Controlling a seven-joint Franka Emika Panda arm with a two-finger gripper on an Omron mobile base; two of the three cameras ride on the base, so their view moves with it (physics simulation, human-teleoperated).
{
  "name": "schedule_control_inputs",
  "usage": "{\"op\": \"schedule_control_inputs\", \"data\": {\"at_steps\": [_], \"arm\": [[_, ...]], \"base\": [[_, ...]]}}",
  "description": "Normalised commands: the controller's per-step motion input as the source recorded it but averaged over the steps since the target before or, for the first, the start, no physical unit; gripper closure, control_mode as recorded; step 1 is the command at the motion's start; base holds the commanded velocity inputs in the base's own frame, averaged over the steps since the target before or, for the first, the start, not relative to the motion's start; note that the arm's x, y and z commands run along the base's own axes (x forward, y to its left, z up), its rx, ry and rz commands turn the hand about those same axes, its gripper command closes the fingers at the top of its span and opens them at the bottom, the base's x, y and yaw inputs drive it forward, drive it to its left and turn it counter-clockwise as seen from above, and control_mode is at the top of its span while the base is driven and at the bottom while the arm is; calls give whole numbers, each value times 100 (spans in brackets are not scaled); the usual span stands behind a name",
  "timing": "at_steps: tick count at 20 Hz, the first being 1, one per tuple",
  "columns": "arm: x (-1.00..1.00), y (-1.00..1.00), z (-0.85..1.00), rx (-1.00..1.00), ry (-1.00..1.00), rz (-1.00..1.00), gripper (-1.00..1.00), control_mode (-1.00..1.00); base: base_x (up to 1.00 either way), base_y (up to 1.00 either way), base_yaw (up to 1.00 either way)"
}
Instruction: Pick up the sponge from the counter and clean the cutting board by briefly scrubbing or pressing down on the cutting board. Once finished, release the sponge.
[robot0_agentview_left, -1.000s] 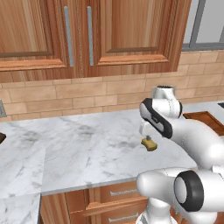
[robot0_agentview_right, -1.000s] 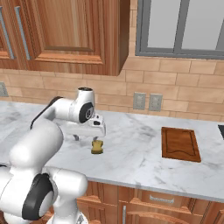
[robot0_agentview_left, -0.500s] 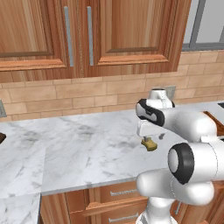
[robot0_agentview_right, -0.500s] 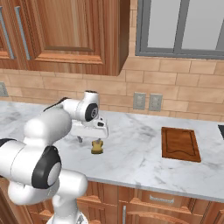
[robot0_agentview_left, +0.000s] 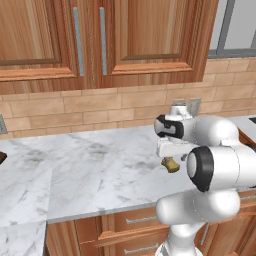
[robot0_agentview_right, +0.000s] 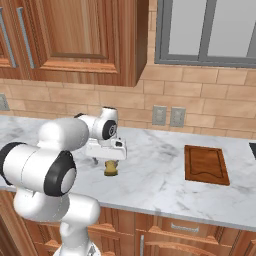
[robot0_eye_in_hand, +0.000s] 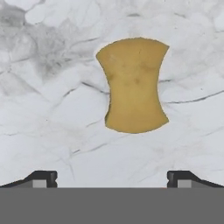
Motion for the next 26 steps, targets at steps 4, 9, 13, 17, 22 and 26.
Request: {"op": "schedule_control_inputs", "data": {"at_steps": [4, 9, 13, 17, 22, 26], "arm": [[6, -2, -24, 0, 0, 0, -100, -100], [14, 0, -23, 0, 0, 0, -100, -100], [16, 0, -16, 0, 0, 0, -100, -100], [21, -1, -11, 0, 0, 0, -100, -100], [29, 0, -10, 0, 0, 0, -100, -100], [17, -3, -16, 0, 0, 0, -100, -100]], "base": [[0, 0, 0], [0, 0, 0], [0, 0, 0], [0, 0, 0], [0, 0, 0], [0, 0, 0]]}}
